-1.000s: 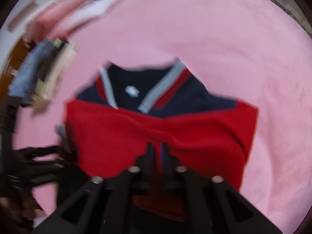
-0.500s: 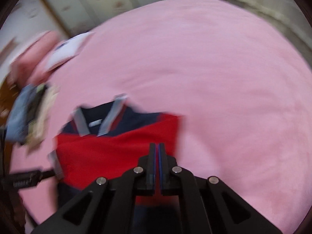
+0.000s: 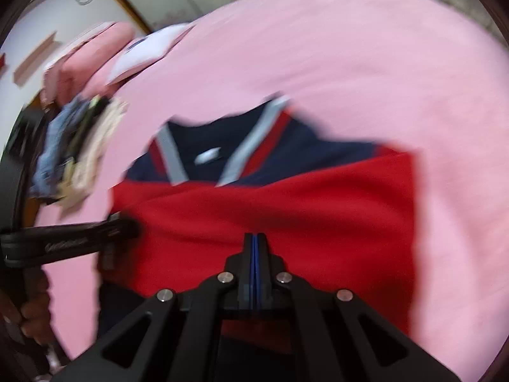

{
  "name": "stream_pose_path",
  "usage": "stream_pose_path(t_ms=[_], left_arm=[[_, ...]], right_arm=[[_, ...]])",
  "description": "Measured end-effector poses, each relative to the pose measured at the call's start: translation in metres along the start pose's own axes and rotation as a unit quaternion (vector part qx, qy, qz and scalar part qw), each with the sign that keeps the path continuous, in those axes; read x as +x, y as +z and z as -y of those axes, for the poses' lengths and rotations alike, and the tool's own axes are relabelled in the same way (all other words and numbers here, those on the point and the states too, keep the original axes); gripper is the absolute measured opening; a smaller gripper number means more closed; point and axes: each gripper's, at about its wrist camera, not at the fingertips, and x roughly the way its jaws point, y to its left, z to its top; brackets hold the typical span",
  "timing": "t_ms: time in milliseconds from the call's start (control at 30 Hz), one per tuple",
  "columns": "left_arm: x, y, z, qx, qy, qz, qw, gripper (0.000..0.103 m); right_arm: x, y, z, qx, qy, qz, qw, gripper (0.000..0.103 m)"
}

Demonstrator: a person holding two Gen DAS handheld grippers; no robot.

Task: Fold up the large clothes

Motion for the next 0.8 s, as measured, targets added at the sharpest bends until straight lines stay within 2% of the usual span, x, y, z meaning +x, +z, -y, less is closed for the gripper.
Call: stream_pose_path(t_ms=[67,167,200,267,333,400,467,533,567,600,667,767,800], left_arm=[[0.000,-0.003,-0.002,0.005,-0.004,0.006,1.0000,0.014],[-0.003,-0.012,-0.007,-0.006,-0.013,0.012,0.9998,0.014],[-0.008,-0.016,-0.015,-0.012,-0.019,0.014,0.9996,0.014],[-0.025,-0.032,-0.027,-0.023,-0.034,0.014,0.9991,0.016],[-0.034,-0.041,-0.031,-0.027,-0.040,0.015,0.9987,0.032],[-0.046,-0.053,-0.034,-0.025,-0.047,0.027,0.9982,0.074],[-0.062,-0.065,-0.037,-0.017,-0.041,0.052,0.9977,0.077],[-0.071,-0.073,-0.044,-0.008,-0.027,0.055,0.9981,0.077],[-0.075,-0.081,-0.046,-0.006,-0.020,0.052,0.9984,0.077],[-0.077,-0.088,-0.050,-0.007,-0.015,0.050,0.9986,0.077],[-0.083,-0.091,-0.055,-0.017,-0.006,0.043,0.9989,0.077],[-0.086,-0.114,-0.070,-0.035,0.022,0.027,0.9988,0.077],[-0.088,-0.119,-0.076,-0.042,0.030,0.023,0.9984,0.077]], right_arm=[[-0.009,0.002,0.020,0.014,-0.039,0.012,0.999,0.000],[-0.023,-0.001,0.042,0.028,-0.166,0.015,0.986,0.000],[-0.027,-0.003,0.049,0.051,-0.179,0.012,0.982,0.000],[-0.040,-0.007,0.060,0.085,-0.158,0.014,0.984,0.000],[-0.057,-0.014,0.057,0.095,-0.140,0.033,0.985,0.000],[-0.074,-0.024,0.039,0.072,-0.116,0.064,0.989,0.000],[-0.079,-0.032,0.021,0.057,-0.070,0.076,0.993,0.003],[-0.073,-0.040,0.005,0.045,-0.019,0.058,0.997,0.003],[-0.067,-0.042,0.005,0.039,-0.011,0.047,0.998,0.003],[-0.059,-0.046,-0.002,0.025,-0.019,0.030,0.999,0.003],[-0.049,-0.048,-0.006,0.016,-0.061,0.021,0.998,0.002],[-0.057,-0.051,0.010,0.054,-0.084,0.025,0.995,0.002],[-0.062,-0.052,0.011,0.057,-0.111,0.023,0.992,0.002]])
